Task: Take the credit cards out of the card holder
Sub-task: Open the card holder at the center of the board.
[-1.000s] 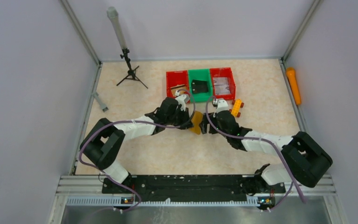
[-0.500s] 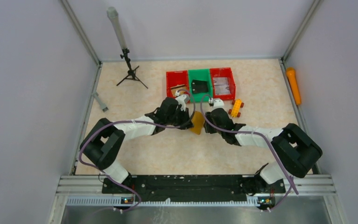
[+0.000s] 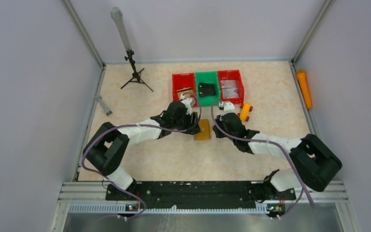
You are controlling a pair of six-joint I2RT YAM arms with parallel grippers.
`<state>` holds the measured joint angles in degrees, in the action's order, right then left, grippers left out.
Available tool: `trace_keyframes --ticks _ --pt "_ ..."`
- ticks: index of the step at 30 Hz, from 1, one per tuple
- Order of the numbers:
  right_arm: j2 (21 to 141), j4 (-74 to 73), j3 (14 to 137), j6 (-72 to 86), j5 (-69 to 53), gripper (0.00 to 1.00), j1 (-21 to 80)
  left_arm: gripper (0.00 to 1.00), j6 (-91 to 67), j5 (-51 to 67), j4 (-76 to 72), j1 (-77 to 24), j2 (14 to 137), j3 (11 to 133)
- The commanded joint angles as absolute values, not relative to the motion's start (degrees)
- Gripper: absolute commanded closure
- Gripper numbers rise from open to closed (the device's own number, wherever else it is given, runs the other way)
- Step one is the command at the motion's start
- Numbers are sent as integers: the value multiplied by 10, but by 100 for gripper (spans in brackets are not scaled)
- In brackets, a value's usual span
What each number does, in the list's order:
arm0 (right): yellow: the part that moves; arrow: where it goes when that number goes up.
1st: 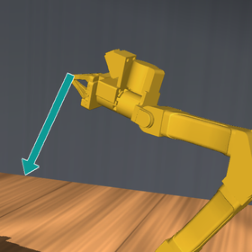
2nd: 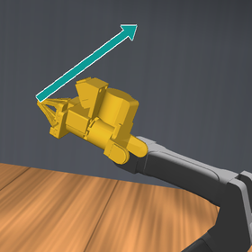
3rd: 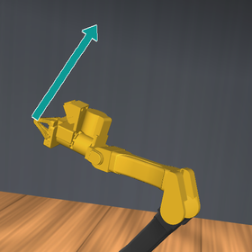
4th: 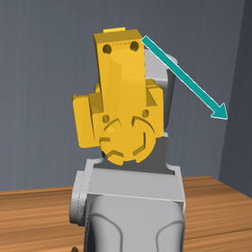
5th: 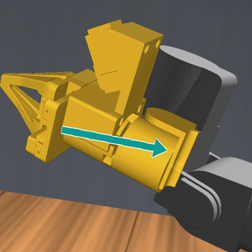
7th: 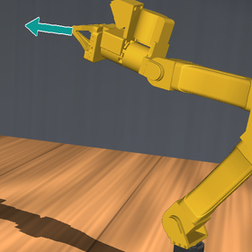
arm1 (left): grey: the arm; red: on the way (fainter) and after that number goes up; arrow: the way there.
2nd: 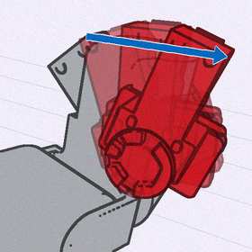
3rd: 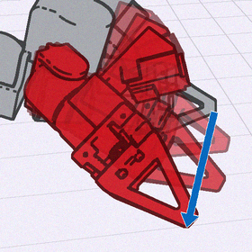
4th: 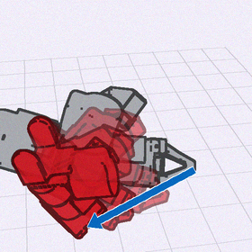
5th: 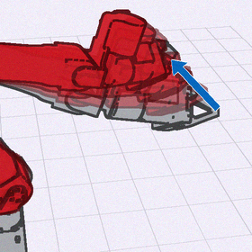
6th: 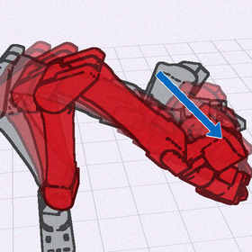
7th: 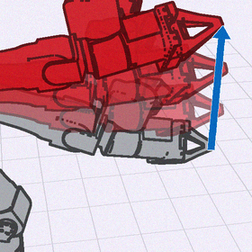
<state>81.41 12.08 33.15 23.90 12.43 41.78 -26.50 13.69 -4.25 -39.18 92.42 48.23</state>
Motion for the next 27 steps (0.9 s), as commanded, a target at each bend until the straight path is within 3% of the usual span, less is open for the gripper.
trace_keyframes --ticks 1,8,11,22,27 --pt "723 226 280 220 86 100 417 40 -257 84 -3 -394 934 526" --pt "688 286 247 209 15 100 417 16 -250 118 -24 -395 913 508" --pt "690 284 248 206 8 100 417 10 -253 148 -55 -395 897 490" --pt "689 296 246 206 -21 100 417 8 -245 154 -38 -395 914 505" --pt "683 283 246 205 4 100 417 19 -248 127 -5 -394 924 523"
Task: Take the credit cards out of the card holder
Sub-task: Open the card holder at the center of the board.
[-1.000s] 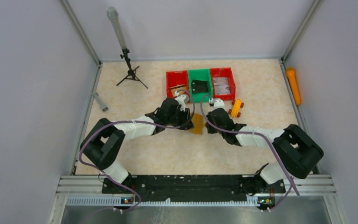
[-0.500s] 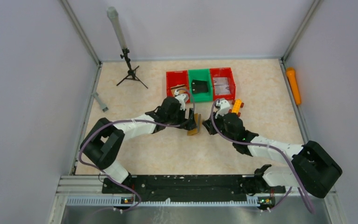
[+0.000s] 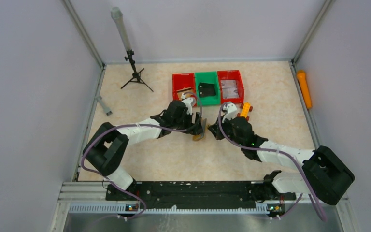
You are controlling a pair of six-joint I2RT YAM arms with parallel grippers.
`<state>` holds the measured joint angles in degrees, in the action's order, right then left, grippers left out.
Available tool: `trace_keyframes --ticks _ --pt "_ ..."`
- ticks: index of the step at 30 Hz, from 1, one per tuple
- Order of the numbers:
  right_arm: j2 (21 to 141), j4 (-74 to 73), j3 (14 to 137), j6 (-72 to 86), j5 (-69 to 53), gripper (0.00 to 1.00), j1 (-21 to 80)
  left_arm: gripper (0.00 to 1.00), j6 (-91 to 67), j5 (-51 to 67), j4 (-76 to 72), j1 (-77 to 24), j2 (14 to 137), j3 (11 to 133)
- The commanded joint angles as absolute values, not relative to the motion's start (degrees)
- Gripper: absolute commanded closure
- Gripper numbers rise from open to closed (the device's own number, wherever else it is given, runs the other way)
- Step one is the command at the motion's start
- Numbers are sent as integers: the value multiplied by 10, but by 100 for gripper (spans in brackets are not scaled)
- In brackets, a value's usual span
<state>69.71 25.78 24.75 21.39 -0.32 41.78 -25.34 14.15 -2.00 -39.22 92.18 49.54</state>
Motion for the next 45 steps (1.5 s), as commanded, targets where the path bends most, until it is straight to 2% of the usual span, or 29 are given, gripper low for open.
trace_keyframes --ticks 1,13,19,21,27,32,33,35,38,39,45 --pt "682 279 245 208 21 100 417 21 -248 121 -3 -393 925 525" --pt "675 219 255 225 124 100 416 42 -259 120 -8 -375 902 507" --pt "673 215 254 235 135 100 416 64 -260 120 -3 -357 907 506" --pt "674 214 255 236 136 100 416 69 -263 119 -3 -348 903 501" --pt "673 205 257 236 148 100 417 76 -271 143 -9 -332 908 497" --pt "684 188 264 251 168 99 416 77 -272 160 -3 -326 932 508" --pt "687 187 266 251 167 99 416 75 -272 159 -3 -325 937 511" --pt "691 187 269 252 158 99 416 65 -269 156 18 -325 941 515" --pt "684 212 262 241 118 99 416 34 -266 155 21 -324 941 517" --pt "681 231 257 235 98 99 416 27 -266 158 20 -325 941 517" --pt "692 262 254 228 17 100 416 2 -259 211 -29 -325 932 501"
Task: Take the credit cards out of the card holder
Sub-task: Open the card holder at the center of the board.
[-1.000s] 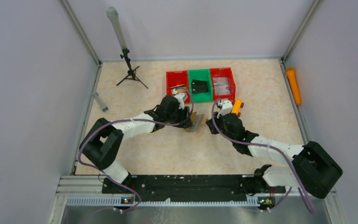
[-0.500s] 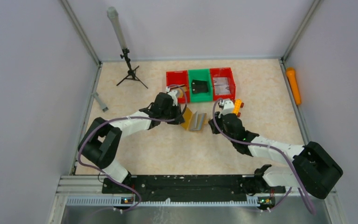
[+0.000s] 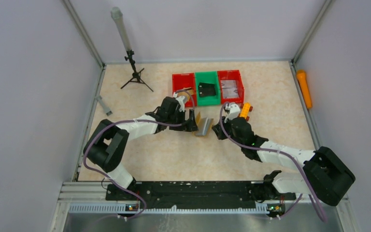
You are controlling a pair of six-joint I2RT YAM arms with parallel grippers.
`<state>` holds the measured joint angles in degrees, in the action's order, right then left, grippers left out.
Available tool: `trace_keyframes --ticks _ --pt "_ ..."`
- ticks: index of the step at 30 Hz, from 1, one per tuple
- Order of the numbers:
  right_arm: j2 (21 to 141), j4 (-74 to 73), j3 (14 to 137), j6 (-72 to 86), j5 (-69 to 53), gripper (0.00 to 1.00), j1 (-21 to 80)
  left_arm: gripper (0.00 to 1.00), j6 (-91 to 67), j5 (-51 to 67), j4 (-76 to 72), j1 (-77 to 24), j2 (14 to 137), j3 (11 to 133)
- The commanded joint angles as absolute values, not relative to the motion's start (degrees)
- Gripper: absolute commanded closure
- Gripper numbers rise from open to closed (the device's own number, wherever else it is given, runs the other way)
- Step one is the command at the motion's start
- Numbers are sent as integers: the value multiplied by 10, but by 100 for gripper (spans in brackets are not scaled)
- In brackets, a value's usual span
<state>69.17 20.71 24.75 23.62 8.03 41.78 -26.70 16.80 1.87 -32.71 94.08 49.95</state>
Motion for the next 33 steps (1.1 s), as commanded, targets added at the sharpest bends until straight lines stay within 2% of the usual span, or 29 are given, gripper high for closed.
trace_keyframes --ticks 1,5,17,24,33 --pt "692 270 253 228 7 100 416 1 -258 219 -37 -326 930 498" --pt "690 291 247 226 -30 100 416 1 -249 230 -46 -329 928 495" --pt "686 299 242 226 -38 100 416 3 -252 237 -25 -332 955 518" --pt "693 278 248 223 -8 100 417 4 -255 198 -26 -327 924 501" --pt "709 262 258 223 15 100 417 4 -262 209 -46 -317 908 483"
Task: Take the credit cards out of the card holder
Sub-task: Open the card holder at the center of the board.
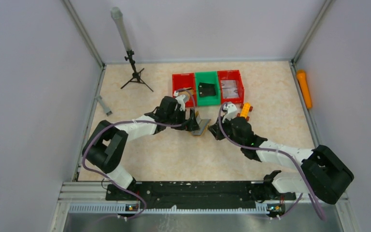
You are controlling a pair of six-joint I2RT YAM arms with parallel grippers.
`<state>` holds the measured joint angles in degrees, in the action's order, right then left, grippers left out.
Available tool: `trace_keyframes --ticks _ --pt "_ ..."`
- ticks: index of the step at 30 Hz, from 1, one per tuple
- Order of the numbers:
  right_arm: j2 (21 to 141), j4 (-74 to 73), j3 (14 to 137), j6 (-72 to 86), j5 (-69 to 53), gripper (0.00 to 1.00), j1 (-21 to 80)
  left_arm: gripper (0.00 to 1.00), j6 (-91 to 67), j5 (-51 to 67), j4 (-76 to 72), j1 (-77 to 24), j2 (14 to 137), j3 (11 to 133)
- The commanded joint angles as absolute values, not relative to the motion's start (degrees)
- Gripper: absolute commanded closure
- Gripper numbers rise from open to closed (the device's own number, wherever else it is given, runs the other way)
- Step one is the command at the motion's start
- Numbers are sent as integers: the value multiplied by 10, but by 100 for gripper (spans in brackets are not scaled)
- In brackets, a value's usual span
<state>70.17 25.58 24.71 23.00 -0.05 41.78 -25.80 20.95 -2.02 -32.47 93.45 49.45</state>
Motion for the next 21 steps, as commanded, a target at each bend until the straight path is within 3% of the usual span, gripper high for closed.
trace_keyframes --ticks 1,5,10,14,19,21 --pt "711 259 261 222 17 100 417 4 -266 216 -52 -313 908 479" --pt "710 257 260 219 17 100 416 9 -275 224 -54 -301 924 483" --pt "711 255 260 219 23 100 416 25 -272 200 -13 -299 948 504" --pt "716 248 266 220 26 100 417 30 -266 186 -4 -299 948 506" --pt "717 226 270 223 55 100 416 47 -265 188 -3 -298 954 512" --pt "719 211 274 227 76 100 416 48 -269 202 -7 -298 959 514"
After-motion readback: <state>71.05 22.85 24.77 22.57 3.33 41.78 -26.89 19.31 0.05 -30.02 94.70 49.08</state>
